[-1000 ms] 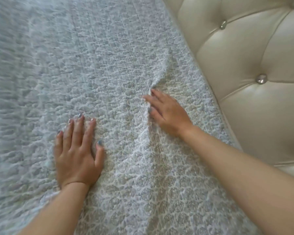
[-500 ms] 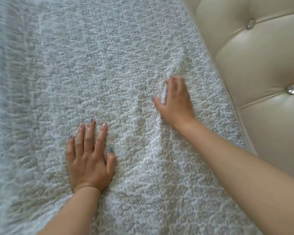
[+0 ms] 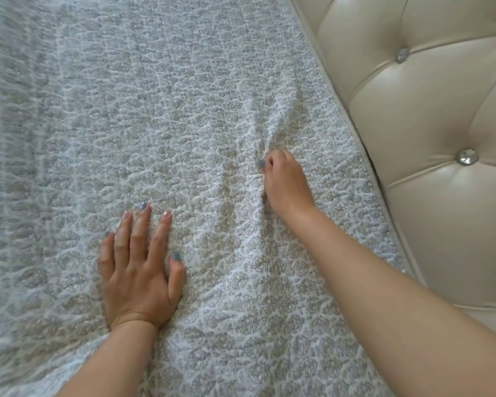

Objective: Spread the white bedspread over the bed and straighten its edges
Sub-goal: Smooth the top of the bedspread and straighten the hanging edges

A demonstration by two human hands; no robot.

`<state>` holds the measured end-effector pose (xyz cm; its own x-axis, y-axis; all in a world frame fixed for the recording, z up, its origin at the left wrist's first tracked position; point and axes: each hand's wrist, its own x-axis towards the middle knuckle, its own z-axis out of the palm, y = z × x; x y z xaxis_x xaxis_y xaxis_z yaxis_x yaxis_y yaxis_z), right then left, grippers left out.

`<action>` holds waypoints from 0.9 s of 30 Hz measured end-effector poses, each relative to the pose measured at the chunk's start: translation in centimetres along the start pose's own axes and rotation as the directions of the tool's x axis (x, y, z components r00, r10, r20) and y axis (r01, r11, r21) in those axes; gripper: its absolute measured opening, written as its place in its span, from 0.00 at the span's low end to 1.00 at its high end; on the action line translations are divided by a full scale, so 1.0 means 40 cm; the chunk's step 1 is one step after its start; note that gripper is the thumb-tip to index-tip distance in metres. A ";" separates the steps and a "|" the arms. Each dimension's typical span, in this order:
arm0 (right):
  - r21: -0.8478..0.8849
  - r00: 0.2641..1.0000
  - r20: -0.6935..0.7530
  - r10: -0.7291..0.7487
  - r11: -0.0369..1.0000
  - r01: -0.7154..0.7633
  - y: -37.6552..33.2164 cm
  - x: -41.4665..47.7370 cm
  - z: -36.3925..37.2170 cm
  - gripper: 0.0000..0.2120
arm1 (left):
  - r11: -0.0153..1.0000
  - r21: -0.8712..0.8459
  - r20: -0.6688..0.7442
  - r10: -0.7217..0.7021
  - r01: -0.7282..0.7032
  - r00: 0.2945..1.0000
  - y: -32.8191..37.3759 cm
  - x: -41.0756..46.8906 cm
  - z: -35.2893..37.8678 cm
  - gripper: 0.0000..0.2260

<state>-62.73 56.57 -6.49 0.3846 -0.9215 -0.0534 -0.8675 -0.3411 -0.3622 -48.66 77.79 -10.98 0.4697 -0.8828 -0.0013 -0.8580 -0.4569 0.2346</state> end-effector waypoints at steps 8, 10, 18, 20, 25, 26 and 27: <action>-0.265 0.997 0.029 0.073 0.962 -0.063 0.252 0.113 -0.055 0.25 | 1.000 -0.001 -0.005 0.013 -0.013 1.000 -0.003 0.002 0.002 0.29; -0.265 0.989 0.008 0.144 0.954 -0.137 0.290 0.115 -0.059 0.27 | 1.000 -0.002 -0.003 0.014 -0.014 1.000 -0.007 0.003 0.002 0.29; -0.318 0.986 0.032 0.166 0.937 -0.147 0.254 0.128 -0.045 0.28 | 1.000 -0.012 0.012 0.011 -0.011 1.000 -0.009 0.006 0.009 0.30; -0.314 0.986 0.042 0.162 0.939 -0.141 0.249 0.109 -0.042 0.28 | 1.000 -0.022 -0.001 0.017 -0.017 1.000 -0.009 0.007 0.008 0.30; -0.296 0.995 0.020 0.096 0.951 -0.086 0.208 -0.034 -0.017 0.27 | 0.999 -0.035 0.006 -0.009 0.009 1.000 -0.001 0.014 -0.001 0.29; -0.305 0.994 0.039 0.099 0.949 -0.082 0.197 -0.071 -0.008 0.27 | 1.000 -0.031 0.004 -0.003 0.003 1.000 0.004 0.009 0.000 0.29; -0.311 0.994 0.059 0.093 0.948 -0.070 0.177 -0.094 0.001 0.27 | 1.000 -0.027 -0.007 0.000 0.000 1.000 0.005 0.012 -0.001 0.29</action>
<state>-70.31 57.61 -8.88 0.3205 -0.9366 -0.1414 -0.9472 -0.3165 -0.0504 -48.61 77.29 -10.90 0.4714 -0.8819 0.0049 -0.8520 -0.4539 0.2610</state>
